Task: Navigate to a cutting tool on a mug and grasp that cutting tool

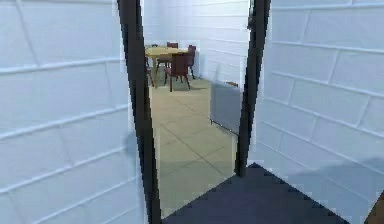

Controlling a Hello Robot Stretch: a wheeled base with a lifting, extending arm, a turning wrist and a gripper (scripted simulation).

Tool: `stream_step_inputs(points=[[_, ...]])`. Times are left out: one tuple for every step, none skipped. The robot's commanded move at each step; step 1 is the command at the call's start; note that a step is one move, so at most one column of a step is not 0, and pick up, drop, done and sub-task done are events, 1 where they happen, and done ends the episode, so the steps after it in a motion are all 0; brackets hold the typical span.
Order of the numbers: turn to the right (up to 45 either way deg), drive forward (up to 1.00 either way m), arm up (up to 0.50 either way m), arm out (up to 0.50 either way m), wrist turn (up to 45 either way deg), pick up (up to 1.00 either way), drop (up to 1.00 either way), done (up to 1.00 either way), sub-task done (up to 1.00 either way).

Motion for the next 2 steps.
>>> stream_step_inputs(points=[[0.0,0.95,0.0,0.0,0.0,0.0,0.0,0.0,0.0],[45.0,0.0,0.0,0.0,0.0,0.0,0.0,0.0,0.0]])
